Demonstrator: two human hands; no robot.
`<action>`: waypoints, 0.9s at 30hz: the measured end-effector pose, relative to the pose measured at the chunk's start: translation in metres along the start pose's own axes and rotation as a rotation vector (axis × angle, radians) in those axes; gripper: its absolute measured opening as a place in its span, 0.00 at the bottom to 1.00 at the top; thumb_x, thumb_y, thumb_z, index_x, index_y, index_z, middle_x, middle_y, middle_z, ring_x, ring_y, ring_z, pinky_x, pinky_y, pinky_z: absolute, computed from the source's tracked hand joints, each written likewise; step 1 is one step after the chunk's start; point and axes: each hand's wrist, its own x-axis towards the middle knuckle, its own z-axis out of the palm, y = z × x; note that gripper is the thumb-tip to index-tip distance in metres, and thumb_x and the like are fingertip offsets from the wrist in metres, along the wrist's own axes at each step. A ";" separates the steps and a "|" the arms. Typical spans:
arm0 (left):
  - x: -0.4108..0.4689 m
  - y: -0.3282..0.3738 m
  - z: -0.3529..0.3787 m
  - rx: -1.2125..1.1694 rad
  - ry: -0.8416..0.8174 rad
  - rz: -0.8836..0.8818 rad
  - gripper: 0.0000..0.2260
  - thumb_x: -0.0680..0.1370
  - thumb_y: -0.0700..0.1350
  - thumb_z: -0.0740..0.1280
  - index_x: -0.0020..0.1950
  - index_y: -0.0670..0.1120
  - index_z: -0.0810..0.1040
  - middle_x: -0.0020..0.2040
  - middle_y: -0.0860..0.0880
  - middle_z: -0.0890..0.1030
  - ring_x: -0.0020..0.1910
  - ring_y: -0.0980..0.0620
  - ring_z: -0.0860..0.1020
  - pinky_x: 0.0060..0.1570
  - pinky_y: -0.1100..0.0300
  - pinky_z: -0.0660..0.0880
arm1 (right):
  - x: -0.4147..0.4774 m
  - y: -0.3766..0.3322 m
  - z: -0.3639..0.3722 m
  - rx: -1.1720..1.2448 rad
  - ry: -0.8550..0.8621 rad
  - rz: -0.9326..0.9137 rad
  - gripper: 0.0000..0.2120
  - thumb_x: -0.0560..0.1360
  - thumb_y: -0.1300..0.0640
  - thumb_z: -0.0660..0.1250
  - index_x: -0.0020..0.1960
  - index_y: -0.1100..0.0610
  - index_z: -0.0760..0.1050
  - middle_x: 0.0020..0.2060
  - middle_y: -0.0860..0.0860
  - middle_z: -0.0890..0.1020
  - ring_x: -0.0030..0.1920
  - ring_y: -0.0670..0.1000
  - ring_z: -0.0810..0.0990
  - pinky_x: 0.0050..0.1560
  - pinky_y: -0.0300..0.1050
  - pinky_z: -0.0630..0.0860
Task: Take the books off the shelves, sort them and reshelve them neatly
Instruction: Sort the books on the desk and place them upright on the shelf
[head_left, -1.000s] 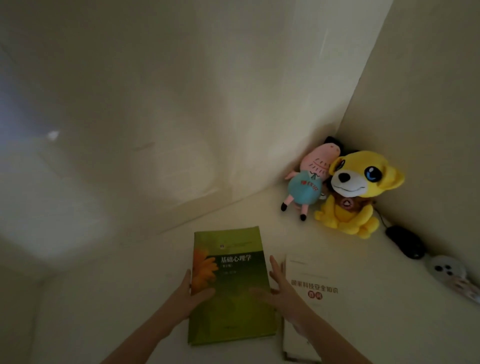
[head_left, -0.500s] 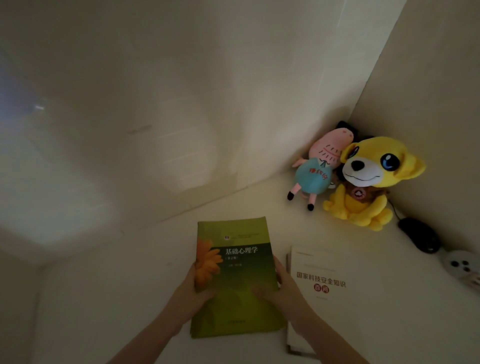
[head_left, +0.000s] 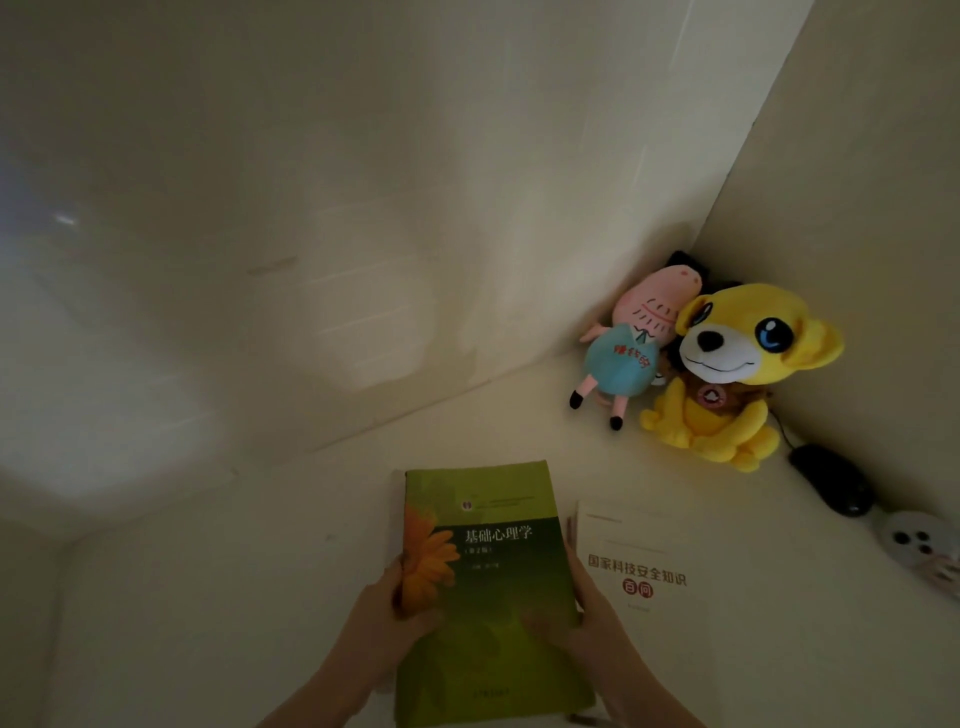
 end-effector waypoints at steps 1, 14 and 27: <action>0.000 0.002 -0.001 -0.033 0.010 -0.030 0.29 0.67 0.40 0.75 0.64 0.49 0.68 0.42 0.67 0.81 0.52 0.58 0.76 0.41 0.71 0.74 | 0.000 0.001 0.001 -0.034 0.007 0.011 0.50 0.55 0.44 0.80 0.70 0.42 0.56 0.57 0.35 0.68 0.60 0.46 0.72 0.60 0.46 0.77; -0.003 -0.007 -0.013 -0.286 -0.177 -0.271 0.47 0.40 0.50 0.85 0.58 0.43 0.78 0.56 0.43 0.82 0.52 0.47 0.82 0.46 0.57 0.79 | -0.002 0.014 -0.015 -0.186 0.048 -0.092 0.45 0.68 0.44 0.73 0.69 0.23 0.44 0.75 0.38 0.45 0.76 0.50 0.53 0.71 0.57 0.65; -0.021 0.014 0.000 -0.294 -0.165 -0.179 0.48 0.41 0.54 0.84 0.58 0.43 0.76 0.45 0.51 0.85 0.46 0.53 0.83 0.42 0.62 0.78 | -0.027 0.009 -0.028 -0.120 -0.004 -0.105 0.44 0.64 0.39 0.75 0.71 0.31 0.52 0.70 0.34 0.56 0.58 0.33 0.70 0.48 0.31 0.76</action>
